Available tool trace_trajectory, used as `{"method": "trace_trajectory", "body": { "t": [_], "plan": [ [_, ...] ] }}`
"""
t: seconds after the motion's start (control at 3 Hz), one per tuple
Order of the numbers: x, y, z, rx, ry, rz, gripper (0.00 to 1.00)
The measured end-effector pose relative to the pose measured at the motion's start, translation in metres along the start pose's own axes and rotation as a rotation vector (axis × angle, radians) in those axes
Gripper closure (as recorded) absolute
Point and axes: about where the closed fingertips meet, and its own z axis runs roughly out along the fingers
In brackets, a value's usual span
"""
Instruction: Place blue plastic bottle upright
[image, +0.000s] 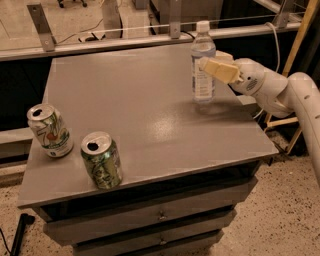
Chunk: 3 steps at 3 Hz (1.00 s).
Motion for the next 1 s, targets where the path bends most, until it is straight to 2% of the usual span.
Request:
{"method": "trace_trajectory", "body": {
  "t": [0.33,0.67,1.0],
  "plan": [
    [0.028,0.001,-0.008,-0.004,0.028,-0.021,0.99],
    [0.034,-0.001,-0.019,0.002,0.014,-0.045,0.76],
    [0.026,-0.001,-0.036,0.021,-0.017,-0.082,0.46]
  ]
}}
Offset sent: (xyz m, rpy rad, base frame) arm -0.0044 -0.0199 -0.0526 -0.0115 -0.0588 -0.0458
